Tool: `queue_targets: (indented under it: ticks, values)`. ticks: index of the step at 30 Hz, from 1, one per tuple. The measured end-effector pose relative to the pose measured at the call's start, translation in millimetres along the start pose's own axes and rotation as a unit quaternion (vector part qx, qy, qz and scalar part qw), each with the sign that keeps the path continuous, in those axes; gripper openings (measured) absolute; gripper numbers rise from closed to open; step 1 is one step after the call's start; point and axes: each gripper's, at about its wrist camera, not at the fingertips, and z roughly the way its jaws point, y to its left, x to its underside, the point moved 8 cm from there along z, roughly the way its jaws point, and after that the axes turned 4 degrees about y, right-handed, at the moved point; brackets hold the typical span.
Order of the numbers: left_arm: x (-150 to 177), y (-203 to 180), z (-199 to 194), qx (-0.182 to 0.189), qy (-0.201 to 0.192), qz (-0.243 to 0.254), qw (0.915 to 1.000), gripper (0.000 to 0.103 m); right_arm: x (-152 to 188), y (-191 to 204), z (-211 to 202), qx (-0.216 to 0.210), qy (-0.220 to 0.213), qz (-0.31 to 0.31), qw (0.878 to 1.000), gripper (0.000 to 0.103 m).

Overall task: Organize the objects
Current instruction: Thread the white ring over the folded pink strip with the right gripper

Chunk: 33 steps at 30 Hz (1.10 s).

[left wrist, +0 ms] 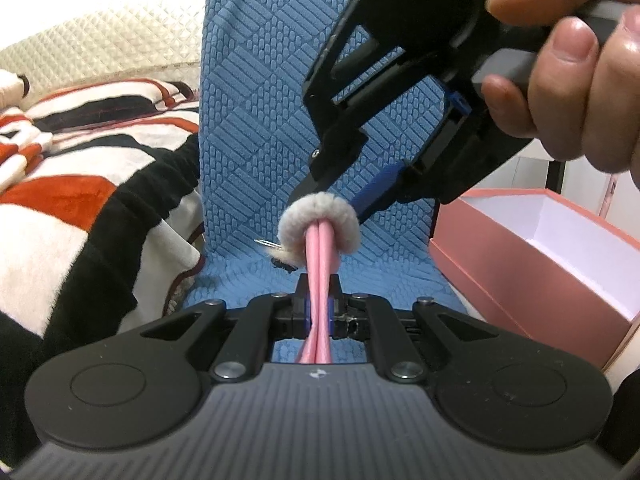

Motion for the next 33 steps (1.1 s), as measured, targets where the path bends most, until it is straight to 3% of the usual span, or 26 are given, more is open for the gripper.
queue_targets:
  ticks: [11, 18, 33]
  values:
    - [-2.5, 3.1, -0.8, -0.014, -0.007, 0.010, 0.9998, 0.008, 7.0, 4.2, 3.6, -0.003, 0.015, 0.001, 1.000, 0.029]
    - [-3.7, -0.4, -0.7, -0.012, -0.011, 0.021, 0.9996, 0.008, -5.8, 5.7, -6.8, 0.020, -0.024, -0.019, 0.999, 0.027]
    - [-4.1, -13.6, -6.8, -0.033, -0.027, 0.075, 0.9963, 0.008, -14.5, -0.1, 10.8, 0.044, 0.005, -0.005, 0.999, 0.027]
